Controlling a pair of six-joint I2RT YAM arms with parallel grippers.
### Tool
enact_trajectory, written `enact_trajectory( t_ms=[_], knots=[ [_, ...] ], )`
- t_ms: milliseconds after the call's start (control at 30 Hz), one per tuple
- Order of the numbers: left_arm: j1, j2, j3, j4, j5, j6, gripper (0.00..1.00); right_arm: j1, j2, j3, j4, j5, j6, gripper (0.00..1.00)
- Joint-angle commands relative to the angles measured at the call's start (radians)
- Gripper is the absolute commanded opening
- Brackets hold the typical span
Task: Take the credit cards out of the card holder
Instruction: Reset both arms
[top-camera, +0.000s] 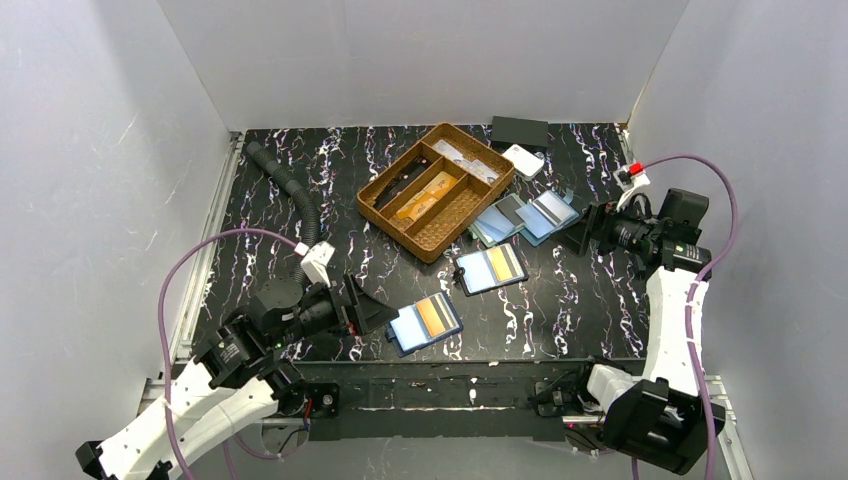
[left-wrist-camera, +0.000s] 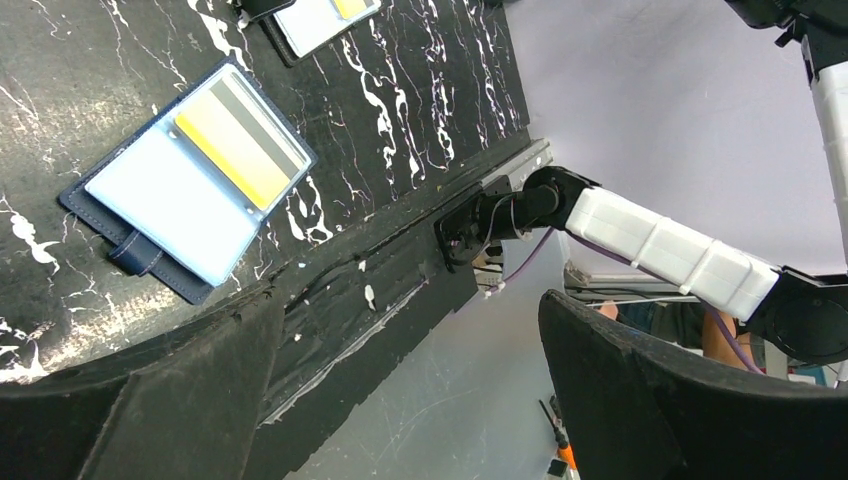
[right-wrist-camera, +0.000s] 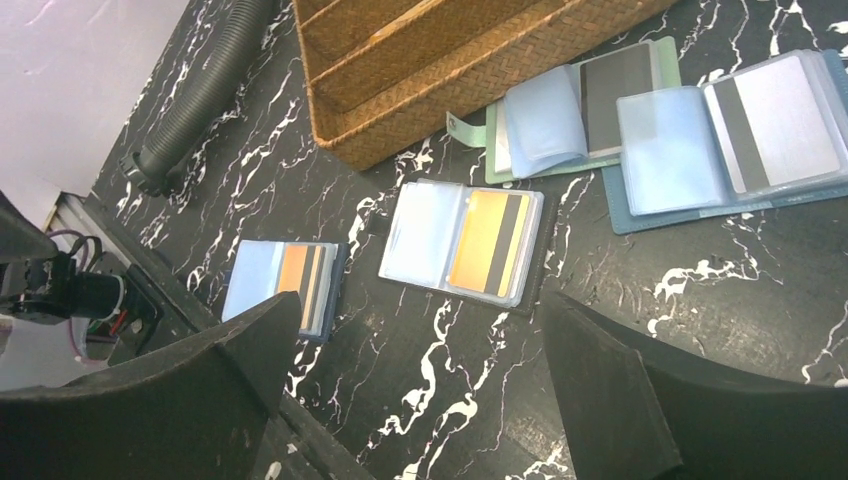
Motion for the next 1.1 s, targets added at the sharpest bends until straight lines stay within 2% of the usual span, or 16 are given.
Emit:
enact_trajectory(
  t_ms=[0, 267, 733, 1067],
  knots=[
    [0.003, -0.002, -0.016, 0.066, 0.022, -0.020, 0.98, -0.004, 0.007, 0.043, 0.010, -0.089, -0.045, 0.98],
    [0.003, 0.002, -0.103, 0.137, -0.003, -0.111, 0.98, -0.004, 0.012, -0.057, 0.100, -0.146, -0.073, 0.98],
    [-0.007, 0.375, -0.110, 0.306, 0.014, -0.091, 0.98, -0.004, 0.034, -0.219, 0.240, -0.163, -0.109, 0.98],
    [-0.010, 0.471, -0.199, 0.500, 0.017, -0.143, 0.94, -0.004, -0.001, -0.263, 0.277, -0.121, -0.101, 0.98]
  ],
)
